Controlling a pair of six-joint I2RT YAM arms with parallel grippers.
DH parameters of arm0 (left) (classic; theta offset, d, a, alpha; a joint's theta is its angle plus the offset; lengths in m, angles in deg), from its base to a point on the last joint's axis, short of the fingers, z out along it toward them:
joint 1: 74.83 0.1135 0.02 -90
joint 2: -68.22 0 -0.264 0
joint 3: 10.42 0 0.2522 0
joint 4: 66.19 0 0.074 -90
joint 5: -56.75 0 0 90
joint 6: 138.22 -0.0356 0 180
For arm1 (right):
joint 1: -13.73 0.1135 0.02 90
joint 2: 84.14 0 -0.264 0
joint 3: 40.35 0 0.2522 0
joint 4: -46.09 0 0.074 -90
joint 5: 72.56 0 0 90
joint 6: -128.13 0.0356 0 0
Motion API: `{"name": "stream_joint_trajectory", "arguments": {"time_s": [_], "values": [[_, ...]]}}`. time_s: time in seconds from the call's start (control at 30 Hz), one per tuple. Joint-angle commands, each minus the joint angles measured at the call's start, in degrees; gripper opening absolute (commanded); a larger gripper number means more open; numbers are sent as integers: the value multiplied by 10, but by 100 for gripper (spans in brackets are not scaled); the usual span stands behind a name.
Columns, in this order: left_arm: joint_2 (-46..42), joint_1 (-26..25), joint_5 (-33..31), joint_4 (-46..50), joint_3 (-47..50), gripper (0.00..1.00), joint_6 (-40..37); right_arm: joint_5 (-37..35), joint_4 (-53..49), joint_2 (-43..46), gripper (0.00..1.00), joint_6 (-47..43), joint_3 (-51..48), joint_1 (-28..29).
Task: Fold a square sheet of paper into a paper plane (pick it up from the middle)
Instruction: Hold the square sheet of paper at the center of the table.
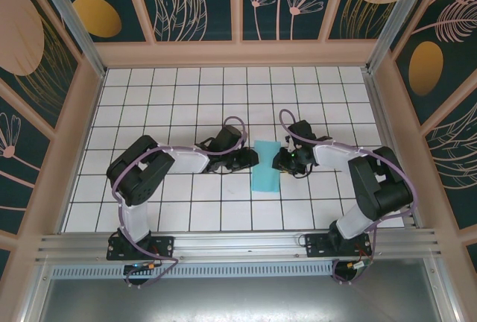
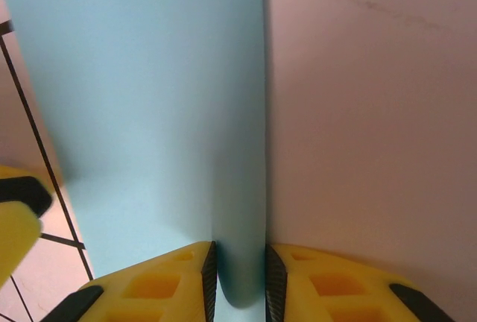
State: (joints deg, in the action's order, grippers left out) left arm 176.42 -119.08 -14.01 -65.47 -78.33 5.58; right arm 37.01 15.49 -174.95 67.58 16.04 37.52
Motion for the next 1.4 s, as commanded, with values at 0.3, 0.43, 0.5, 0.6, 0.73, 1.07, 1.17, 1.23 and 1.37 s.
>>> {"name": "stream_joint_trajectory", "arguments": {"time_s": [0.3, 0.43, 0.5, 0.6, 0.73, 1.07, 1.17, 1.23, 1.37], "values": [[-64, 10, -72, -3, 8, 31, -2, -77, -11, -68, 28, 32, -13, 10], [-50, 10, -39, -21, -1, 31, -10, -82, -13, -80, 28, 38, -11, 13], [-43, 10, -19, -26, -8, 30, -19, -87, -19, -86, 29, 39, -7, 15], [-33, 9, 10, -34, -12, 30, -29, -87, -21, -91, 30, 41, -4, 19], [-20, 9, 31, -35, -27, 29, -35, -91, -21, -93, 32, 45, -4, 20], [19, -1, 57, -27, -48, 25, -34, -95, -15, -90, 32, 59, -13, 20], [28, -4, 58, -21, -55, 25, -33, -93, -10, -88, 32, 66, -19, 20], [34, -5, 59, -19, -57, 24, -33, -94, -7, -87, 32, 69, -21, 20], [45, -7, 61, -12, -62, 22, -33, -95, -7, -88, 32, 71, -23, 20]]}}
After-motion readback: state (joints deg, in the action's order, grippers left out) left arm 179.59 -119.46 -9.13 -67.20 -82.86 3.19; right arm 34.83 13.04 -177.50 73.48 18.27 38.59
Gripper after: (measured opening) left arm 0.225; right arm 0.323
